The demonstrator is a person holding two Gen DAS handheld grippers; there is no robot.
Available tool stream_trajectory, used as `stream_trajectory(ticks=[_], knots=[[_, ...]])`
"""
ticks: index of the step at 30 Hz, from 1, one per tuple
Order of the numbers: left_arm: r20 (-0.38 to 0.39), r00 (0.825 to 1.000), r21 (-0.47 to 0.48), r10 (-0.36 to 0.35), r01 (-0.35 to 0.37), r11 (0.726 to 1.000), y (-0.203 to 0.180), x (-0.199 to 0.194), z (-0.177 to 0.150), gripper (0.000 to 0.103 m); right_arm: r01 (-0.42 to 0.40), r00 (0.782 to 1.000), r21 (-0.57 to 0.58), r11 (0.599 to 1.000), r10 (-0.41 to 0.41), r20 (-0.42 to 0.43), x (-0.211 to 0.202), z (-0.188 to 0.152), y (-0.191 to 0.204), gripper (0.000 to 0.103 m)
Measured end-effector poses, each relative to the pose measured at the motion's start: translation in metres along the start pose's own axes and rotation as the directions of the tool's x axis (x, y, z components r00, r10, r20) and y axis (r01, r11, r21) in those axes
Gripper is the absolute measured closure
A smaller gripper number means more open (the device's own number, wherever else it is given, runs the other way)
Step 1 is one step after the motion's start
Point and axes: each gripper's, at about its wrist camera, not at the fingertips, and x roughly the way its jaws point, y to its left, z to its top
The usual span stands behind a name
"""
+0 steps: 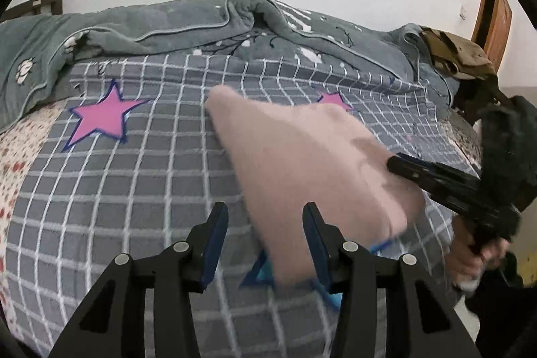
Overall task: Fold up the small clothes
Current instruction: 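Press the pink sweater bundle flat with the right tool while the left tool smooths it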
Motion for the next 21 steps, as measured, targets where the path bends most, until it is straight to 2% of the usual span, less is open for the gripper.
stream_trajectory(ticks=[3, 5, 9, 14, 18, 21], knots=[[0.012, 0.999, -0.019, -0.037, 0.037, 0.999, -0.006, 0.020, 0.022, 0.059, -0.059, 0.997, 0.002, 0.998, 0.059, 0.054, -0.004, 0.016, 0.014, 0.073], [0.010, 0.998, -0.013, -0.067, 0.067, 0.998, -0.010, 0.035, 0.032, 0.059, -0.073, 0.996, -0.037, 0.997, 0.075, 0.051, 0.006, 0.018, 0.025, 0.073], [-0.043, 0.997, 0.016, -0.065, 0.066, 0.998, -0.016, 0.062, 0.032, 0.059, -0.008, 0.999, -0.079, 0.997, 0.005, -0.048, 0.038, 0.009, 0.030, 0.077], [-0.047, 0.995, 0.026, -0.091, 0.092, 0.995, -0.013, 0.070, 0.012, 0.059, 0.024, 0.998, -0.124, 0.992, -0.031, -0.056, 0.042, -0.005, 0.027, 0.079], [-0.038, 0.994, 0.032, -0.105, 0.106, 0.994, -0.011, 0.067, 0.015, 0.059, 0.027, 0.998, -0.144, 0.989, -0.036, -0.058, 0.042, -0.004, 0.030, 0.079], [-0.024, 0.989, 0.013, -0.146, 0.146, 0.989, -0.001, 0.064, 0.030, 0.059, -0.018, 0.998, -0.133, 0.991, 0.010, -0.063, 0.038, 0.006, 0.025, 0.079]])
